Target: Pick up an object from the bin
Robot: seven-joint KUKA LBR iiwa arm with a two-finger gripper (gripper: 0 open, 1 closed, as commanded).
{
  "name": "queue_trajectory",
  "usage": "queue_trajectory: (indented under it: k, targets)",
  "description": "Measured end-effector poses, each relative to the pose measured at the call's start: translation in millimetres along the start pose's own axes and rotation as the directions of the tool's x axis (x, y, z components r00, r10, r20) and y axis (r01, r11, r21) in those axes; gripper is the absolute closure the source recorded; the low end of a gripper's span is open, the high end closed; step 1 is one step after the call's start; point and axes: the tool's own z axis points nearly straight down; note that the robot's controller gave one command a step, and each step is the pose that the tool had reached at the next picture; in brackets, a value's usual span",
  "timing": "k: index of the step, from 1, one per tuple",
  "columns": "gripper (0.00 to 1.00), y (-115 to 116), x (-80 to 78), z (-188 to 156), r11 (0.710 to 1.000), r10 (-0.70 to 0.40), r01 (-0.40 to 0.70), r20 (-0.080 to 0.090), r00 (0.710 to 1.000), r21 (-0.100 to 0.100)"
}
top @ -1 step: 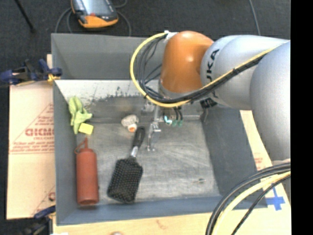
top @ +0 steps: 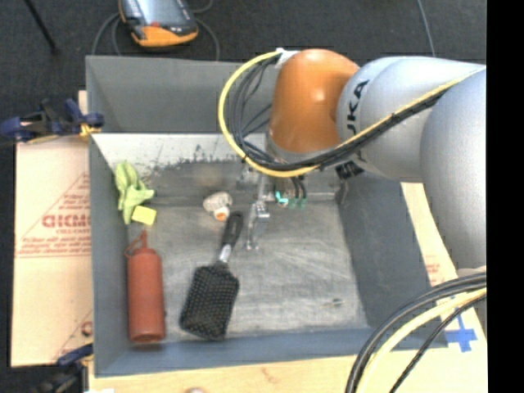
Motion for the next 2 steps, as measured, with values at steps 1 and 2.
queue_trajectory:
  k: [1,2]
  targets:
    - [0.00,-1.0,8.6,48.3,0.999,-0.039,0.039,0.007,0.999,0.004]
    - [0.00,5.1,4.1,78.1,0.999,0.040,-0.040,-0.003,0.999,0.002]
